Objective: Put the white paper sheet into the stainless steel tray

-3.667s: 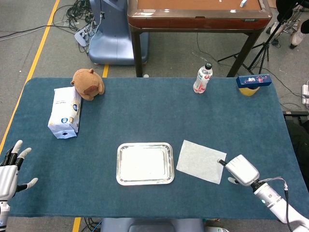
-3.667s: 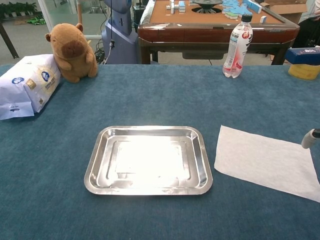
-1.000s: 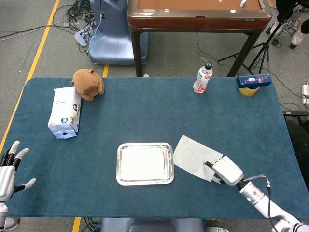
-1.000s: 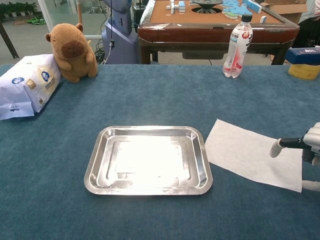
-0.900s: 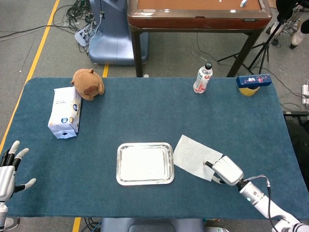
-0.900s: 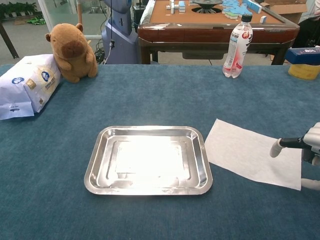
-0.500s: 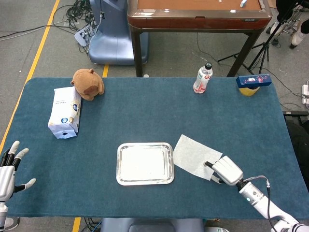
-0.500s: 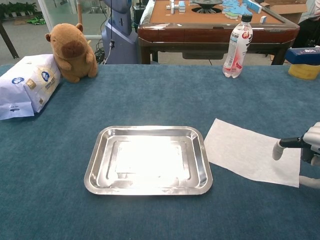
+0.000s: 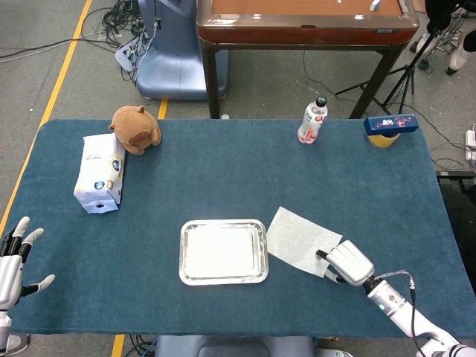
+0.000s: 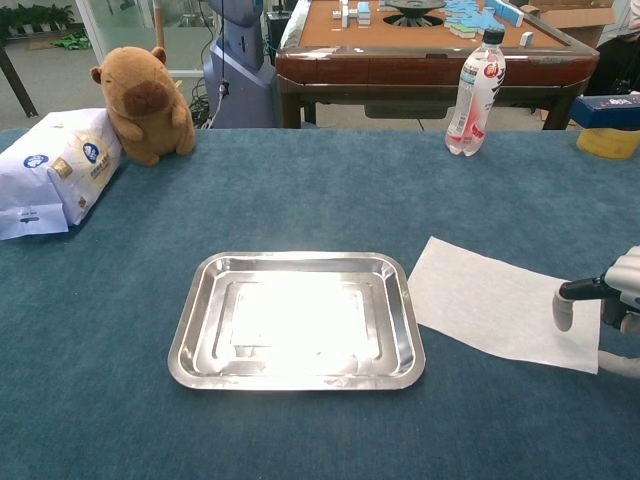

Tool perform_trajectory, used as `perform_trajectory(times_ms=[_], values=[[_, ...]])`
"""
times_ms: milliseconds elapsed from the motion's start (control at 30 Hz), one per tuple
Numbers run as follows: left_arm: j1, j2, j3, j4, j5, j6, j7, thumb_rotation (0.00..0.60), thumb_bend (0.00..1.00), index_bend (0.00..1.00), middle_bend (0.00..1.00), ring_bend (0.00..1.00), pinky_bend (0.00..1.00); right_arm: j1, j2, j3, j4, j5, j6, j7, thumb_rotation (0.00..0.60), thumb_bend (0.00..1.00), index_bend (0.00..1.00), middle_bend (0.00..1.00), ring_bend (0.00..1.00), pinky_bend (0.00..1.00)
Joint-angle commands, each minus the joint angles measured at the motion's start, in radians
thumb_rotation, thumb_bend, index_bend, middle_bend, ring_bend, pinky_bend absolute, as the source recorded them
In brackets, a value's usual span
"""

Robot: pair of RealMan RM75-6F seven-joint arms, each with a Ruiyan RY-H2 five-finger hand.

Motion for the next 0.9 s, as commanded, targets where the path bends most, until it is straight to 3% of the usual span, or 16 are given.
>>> perform_trajectory(times_ms=[33,900], values=[[0.0,0.0,0.0,0.0,0.0,0.0,0.0,0.6,0.0,0.18,0.0,0.0,0.32,0.0,0.0,0.0,0.0,0.001,0.0,0.001,0.6,0.33,0.47,1.0,1.0,1.0],[0.003,0.003,0.0,-0.002,0.002,0.004,-0.003,0.6,0.0,0.18,0.0,0.0,0.32,0.0,-0.004,0.018,-0.014,0.024,-0.001,0.009,0.6,0.47,0.55,1.0,1.0,1.0]])
